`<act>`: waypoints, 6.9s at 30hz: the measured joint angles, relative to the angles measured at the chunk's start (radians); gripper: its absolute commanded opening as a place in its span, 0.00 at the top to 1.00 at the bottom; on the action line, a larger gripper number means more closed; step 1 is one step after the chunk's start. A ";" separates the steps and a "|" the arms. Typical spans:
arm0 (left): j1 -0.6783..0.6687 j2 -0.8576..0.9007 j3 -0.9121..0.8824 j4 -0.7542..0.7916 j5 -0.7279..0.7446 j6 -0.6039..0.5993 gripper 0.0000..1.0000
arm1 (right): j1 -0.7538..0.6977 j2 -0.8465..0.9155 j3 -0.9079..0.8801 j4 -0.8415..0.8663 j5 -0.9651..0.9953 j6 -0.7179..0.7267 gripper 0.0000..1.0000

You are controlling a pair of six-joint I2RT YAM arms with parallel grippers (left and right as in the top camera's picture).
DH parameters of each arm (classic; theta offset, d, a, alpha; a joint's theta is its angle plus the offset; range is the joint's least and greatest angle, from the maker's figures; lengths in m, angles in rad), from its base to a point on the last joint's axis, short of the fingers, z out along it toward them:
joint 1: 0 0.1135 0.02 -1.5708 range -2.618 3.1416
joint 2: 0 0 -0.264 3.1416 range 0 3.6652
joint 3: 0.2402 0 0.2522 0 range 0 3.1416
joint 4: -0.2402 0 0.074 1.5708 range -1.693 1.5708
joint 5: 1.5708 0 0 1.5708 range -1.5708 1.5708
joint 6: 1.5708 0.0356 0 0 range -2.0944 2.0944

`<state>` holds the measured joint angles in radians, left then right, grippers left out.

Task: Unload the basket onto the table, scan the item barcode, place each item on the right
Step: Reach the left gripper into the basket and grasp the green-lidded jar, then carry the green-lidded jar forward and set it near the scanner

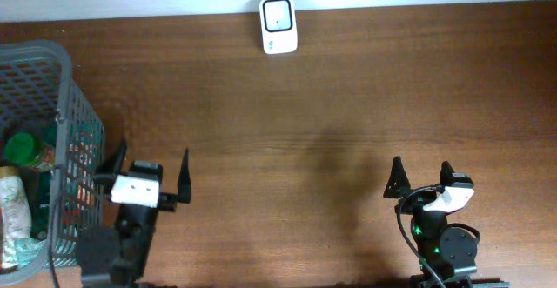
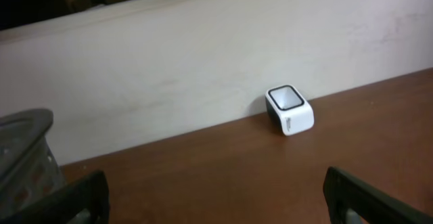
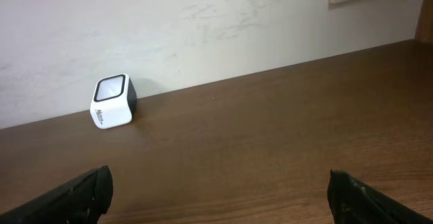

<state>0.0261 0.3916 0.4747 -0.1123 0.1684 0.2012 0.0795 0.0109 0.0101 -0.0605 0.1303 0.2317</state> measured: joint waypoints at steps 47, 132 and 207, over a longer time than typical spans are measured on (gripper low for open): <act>0.025 0.978 1.304 -0.865 -0.144 -0.104 0.01 | 0.000 0.000 0.000 0.000 0.000 0.001 0.02; 0.748 1.565 1.036 -0.548 0.008 -0.181 0.48 | 0.000 0.000 0.000 0.000 0.000 0.000 0.02; -0.621 1.713 1.153 -0.526 -0.208 -0.566 0.00 | 0.000 0.000 0.000 0.000 0.000 0.000 0.02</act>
<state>-0.5953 2.1044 1.6279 -0.6380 -0.0395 -0.3645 0.0795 0.0109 0.0101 -0.0605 0.1303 0.2321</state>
